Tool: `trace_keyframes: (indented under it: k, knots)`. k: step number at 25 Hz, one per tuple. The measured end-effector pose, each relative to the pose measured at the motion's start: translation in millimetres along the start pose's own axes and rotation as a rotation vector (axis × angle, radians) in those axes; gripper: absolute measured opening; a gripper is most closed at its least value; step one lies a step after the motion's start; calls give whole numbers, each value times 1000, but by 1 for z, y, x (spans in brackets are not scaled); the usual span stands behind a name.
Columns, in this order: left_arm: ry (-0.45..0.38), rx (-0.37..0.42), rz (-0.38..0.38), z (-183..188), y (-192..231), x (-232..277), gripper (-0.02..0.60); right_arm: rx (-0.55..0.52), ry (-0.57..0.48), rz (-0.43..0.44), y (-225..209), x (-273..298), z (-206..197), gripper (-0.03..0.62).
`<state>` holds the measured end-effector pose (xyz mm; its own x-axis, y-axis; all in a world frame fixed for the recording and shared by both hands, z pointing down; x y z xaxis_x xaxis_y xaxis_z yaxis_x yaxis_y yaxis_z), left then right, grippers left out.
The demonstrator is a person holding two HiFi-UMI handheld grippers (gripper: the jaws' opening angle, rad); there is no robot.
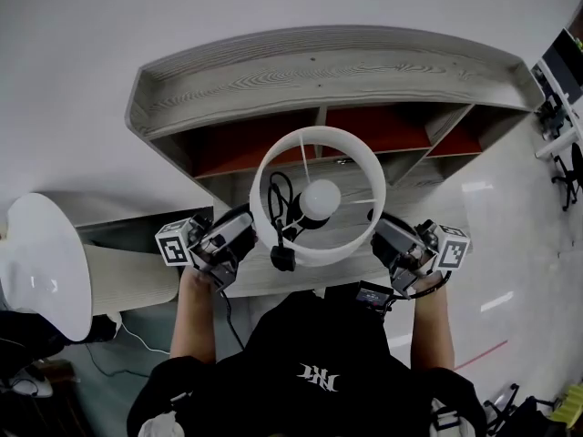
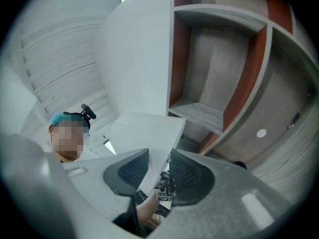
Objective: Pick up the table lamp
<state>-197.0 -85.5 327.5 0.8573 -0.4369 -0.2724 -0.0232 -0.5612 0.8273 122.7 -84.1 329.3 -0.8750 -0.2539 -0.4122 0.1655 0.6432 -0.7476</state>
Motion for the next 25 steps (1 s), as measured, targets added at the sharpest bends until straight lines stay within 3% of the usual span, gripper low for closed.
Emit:
trace_keyframes:
  k: [25]
  knots:
    - [53,71,-23,16,-47,30,126,-110,-17,-36,59,3,21,138]
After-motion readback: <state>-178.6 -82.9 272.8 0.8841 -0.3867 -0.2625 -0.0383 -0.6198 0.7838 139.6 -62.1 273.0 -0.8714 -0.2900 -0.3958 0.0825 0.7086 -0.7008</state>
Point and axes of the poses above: the fingertips, and each gripper's own axes: x forward along the fingers, y to its left, z out of its top, the point moved 6 cm from there along -x, backward along the fingers, and after that the axes turned 10 degrees about z, right-handed, at the moved point
